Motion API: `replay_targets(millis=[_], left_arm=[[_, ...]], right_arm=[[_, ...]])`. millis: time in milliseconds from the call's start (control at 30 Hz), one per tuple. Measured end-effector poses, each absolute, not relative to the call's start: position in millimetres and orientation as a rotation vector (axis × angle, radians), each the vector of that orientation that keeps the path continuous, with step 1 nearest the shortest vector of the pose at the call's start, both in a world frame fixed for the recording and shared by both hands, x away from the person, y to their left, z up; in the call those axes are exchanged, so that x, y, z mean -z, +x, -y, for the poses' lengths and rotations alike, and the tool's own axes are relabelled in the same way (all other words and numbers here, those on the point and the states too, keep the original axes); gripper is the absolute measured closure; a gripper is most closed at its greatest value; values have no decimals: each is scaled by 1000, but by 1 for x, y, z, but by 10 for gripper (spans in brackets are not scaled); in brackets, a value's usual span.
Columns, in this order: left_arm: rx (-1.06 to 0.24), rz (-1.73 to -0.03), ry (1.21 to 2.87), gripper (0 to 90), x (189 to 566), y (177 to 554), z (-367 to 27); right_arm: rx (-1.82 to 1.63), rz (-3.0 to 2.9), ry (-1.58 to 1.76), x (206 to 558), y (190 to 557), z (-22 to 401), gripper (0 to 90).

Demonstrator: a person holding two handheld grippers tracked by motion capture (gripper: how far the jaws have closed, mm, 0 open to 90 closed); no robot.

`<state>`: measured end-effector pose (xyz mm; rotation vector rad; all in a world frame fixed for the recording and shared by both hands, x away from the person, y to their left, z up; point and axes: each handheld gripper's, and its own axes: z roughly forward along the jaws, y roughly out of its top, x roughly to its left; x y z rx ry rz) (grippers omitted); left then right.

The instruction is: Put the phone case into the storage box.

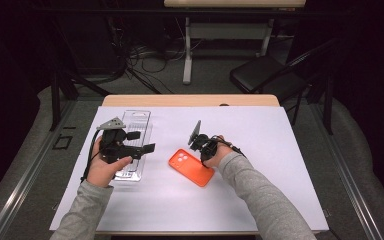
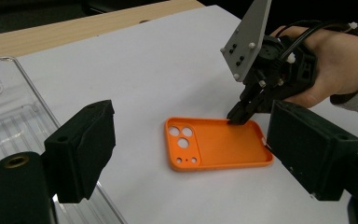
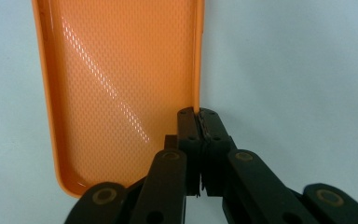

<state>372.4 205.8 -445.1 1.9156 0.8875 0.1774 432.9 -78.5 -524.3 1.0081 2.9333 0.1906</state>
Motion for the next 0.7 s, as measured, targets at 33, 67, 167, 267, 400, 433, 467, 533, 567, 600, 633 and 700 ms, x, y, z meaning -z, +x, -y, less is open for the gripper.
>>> replay_targets(millis=[33,67,167,267,400,433,467,533,567,600,633,700], left_arm=[[-177,-888,1915,157,445,372,-206],[-177,-888,1915,157,445,372,-206],[-177,-889,1916,157,445,372,-206],[-178,-888,1916,157,445,373,-206],[-177,-890,1917,157,445,373,-206],[-177,-891,1916,157,445,373,-206],[-177,-891,1916,157,445,373,-206],[-179,-889,1917,157,445,373,-207],[-179,-890,1917,157,445,373,-207],[-179,-890,1917,157,445,373,-207],[-179,-890,1916,157,445,373,-207],[-180,-889,1918,157,446,373,-207]], right_arm=[[-158,-2942,1008,523,433,78,887],[-158,-2942,1008,523,433,78,887],[-181,-2935,1004,524,433,78,887],[-148,-2942,995,522,433,78,888],[-154,-2940,999,522,433,78,889],[-158,-2939,998,522,433,78,889],[-158,-2939,998,522,433,78,890],[-155,-2939,999,522,433,78,890],[-155,-2939,1001,522,433,78,890],[-155,-2939,1001,522,433,78,890],[-155,-2941,1001,522,433,78,891],[-156,-2942,1005,522,433,78,891]])
